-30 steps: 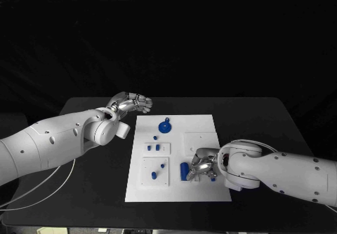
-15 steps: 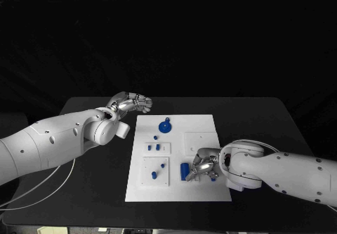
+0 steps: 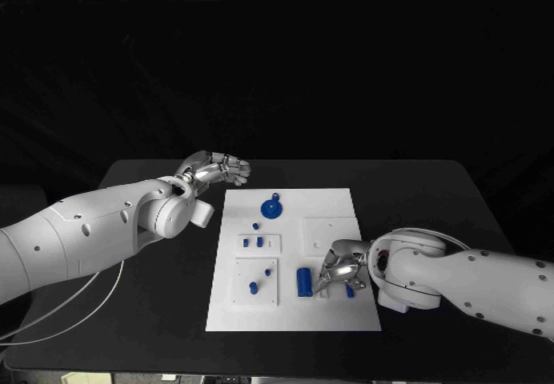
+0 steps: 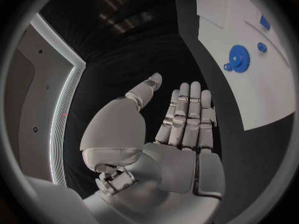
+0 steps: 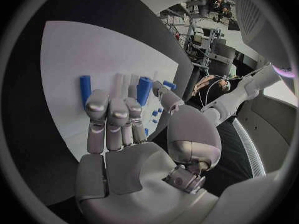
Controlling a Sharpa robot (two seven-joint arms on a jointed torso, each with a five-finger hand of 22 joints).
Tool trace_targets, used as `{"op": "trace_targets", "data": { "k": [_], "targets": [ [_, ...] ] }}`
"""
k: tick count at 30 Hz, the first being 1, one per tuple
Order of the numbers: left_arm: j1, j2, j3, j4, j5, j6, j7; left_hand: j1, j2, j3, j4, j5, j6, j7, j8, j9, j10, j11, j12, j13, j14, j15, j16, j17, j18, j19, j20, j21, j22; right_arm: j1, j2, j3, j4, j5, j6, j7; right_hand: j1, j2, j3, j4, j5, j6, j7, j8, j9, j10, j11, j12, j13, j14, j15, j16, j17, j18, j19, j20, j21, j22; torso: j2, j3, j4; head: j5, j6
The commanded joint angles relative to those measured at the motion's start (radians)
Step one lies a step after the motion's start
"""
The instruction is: Assemble the parts on the task board
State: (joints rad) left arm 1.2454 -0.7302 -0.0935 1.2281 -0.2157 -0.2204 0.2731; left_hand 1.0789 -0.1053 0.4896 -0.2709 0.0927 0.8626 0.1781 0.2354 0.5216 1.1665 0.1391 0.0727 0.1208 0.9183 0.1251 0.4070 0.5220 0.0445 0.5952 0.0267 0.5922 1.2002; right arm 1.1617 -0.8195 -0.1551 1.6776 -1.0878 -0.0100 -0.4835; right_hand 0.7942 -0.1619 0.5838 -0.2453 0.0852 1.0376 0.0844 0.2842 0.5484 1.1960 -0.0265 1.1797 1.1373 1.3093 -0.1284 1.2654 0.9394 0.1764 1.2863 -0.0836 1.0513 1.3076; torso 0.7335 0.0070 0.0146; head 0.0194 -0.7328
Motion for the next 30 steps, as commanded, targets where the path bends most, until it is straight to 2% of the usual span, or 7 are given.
{"op": "trace_targets", "data": {
  "k": [1, 8, 11, 15, 18, 23, 30],
  "targets": [
    [0.001, 0.000, 0.001, 0.001, 0.002, 0.010, 0.009, -0.008, 0.003, -0.002, 0.004, 0.000, -0.006, -0.002, 0.006, -0.001, -0.008, -0.001, 0.000, -0.001, 0.005, 0.004, -0.006, 0.001, -0.003, 0.002, 0.002, -0.004, 0.002, 0.009, -0.021, 0.017, 0.022, 0.010, -0.001, 0.026, 0.005, 0.003, -0.001, 0.002, 0.006, -0.018, 0.005, -0.007, -0.002, 0.009, 0.004, 0.003, 0.006, -0.002, -0.002, -0.004, 0.001, 0.085, 0.000, -0.007, -0.005, 0.009, -0.001, 0.0004, -0.0006, 0.000, 0.003],
    [0.001, 0.000, 0.001, -0.005, 0.002, 0.009, 0.011, -0.008, 0.003, -0.002, 0.004, 0.000, -0.006, -0.002, 0.006, -0.001, -0.007, -0.001, 0.000, -0.001, 0.005, 0.004, -0.006, 0.002, -0.003, 0.002, 0.002, -0.004, 0.002, 0.075, -0.046, 0.027, 0.010, 0.056, 0.066, -0.001, 0.000, 0.008, -0.005, 0.008, 0.006, -0.030, 0.010, -0.013, -0.003, 0.019, 0.008, 0.014, 0.018, -0.001, 0.002, -0.002, 0.003, 0.085, 0.001, -0.007, -0.005, 0.009, -0.002, 0.0024, -0.0022, 0.001, 0.008],
    [0.001, 0.001, 0.001, -0.004, 0.002, 0.008, 0.011, -0.009, 0.002, -0.002, 0.005, 0.000, -0.006, -0.002, 0.006, -0.001, -0.007, -0.001, 0.000, -0.001, 0.005, 0.004, -0.006, 0.002, -0.003, 0.002, 0.002, -0.004, 0.002, 0.083, -0.058, 0.026, -0.003, 0.051, 0.102, -0.030, -0.001, 0.018, -0.007, 0.010, 0.004, -0.025, 0.010, -0.010, 0.000, 0.018, 0.009, 0.014, 0.018, -0.001, 0.003, -0.002, 0.004, 0.085, 0.001, -0.007, -0.005, 0.010, -0.001, 0.0016, -0.0019, -0.007, 0.012],
    [0.001, 0.000, 0.000, -0.002, 0.002, 0.009, 0.009, -0.011, 0.002, -0.004, 0.006, -0.001, -0.006, -0.002, 0.007, -0.001, -0.007, -0.001, 0.000, -0.001, 0.006, 0.004, -0.007, 0.003, -0.004, 0.002, 0.003, -0.004, 0.003, 0.083, -0.067, 0.024, -0.017, 0.040, 0.130, -0.060, 0.015, 0.039, 0.008, 0.006, -0.019, -0.008, 0.005, -0.001, 0.007, 0.023, 0.005, 0.021, 0.026, -0.001, 0.000, -0.002, 0.005, 0.085, -0.002, -0.006, -0.005, 0.011, 0.000, 0.0008, -0.0009, -0.012, 0.017],
    [0.001, 0.001, 0.000, -0.002, 0.002, 0.008, 0.009, -0.013, 0.001, -0.004, 0.007, -0.002, -0.006, -0.002, 0.007, -0.001, -0.007, -0.001, 0.000, -0.001, 0.006, 0.004, -0.007, 0.003, -0.004, 0.002, 0.003, -0.004, 0.003, 0.083, -0.075, 0.010, -0.012, 0.002, 0.118, -0.079, 0.027, 0.061, 0.033, 0.011, -0.033, 0.015, -0.002, 0.013, 0.018, 0.048, -0.002, 0.044, 0.049, -0.001, -0.005, -0.002, 0.006, 0.085, -0.004, -0.001, -0.003, 0.014, 0.000, 0.0011, -0.0017, -0.015, 0.019],
    [0.001, 0.003, 0.000, -0.003, 0.002, 0.009, 0.009, -0.014, 0.001, -0.005, 0.008, -0.002, -0.005, -0.002, 0.007, -0.002, -0.007, -0.001, 0.000, -0.001, 0.006, 0.005, -0.008, 0.004, -0.004, 0.002, 0.003, -0.004, 0.004, 0.079, -0.089, -0.017, -0.004, -0.042, 0.105, -0.102, 0.025, 0.053, 0.049, 0.018, -0.035, 0.020, -0.005, 0.017, 0.025, 0.054, -0.005, 0.046, 0.052, 0.000, -0.007, -0.002, 0.006, 0.085, -0.004, 0.003, -0.001, 0.015, 0.000, 0.0010, -0.0009, -0.024, 0.020],
    [0.001, 0.002, 0.000, -0.003, 0.002, 0.010, 0.009, -0.016, 0.001, -0.005, 0.009, -0.002, -0.005, -0.002, 0.008, -0.002, -0.007, -0.001, 0.000, -0.001, 0.006, 0.005, -0.008, 0.004, -0.004, 0.002, 0.003, -0.005, 0.004, 0.041, -0.104, -0.022, -0.002, -0.068, 0.095, -0.113, 0.004, 0.035, 0.059, 0.041, -0.036, 0.022, -0.007, 0.017, 0.030, 0.054, -0.007, 0.041, 0.048, 0.000, -0.009, -0.001, 0.007, 0.085, -0.003, 0.006, 0.001, 0.015, -0.001, 0.0002, -0.0008, -0.031, 0.018]
  ]
}}
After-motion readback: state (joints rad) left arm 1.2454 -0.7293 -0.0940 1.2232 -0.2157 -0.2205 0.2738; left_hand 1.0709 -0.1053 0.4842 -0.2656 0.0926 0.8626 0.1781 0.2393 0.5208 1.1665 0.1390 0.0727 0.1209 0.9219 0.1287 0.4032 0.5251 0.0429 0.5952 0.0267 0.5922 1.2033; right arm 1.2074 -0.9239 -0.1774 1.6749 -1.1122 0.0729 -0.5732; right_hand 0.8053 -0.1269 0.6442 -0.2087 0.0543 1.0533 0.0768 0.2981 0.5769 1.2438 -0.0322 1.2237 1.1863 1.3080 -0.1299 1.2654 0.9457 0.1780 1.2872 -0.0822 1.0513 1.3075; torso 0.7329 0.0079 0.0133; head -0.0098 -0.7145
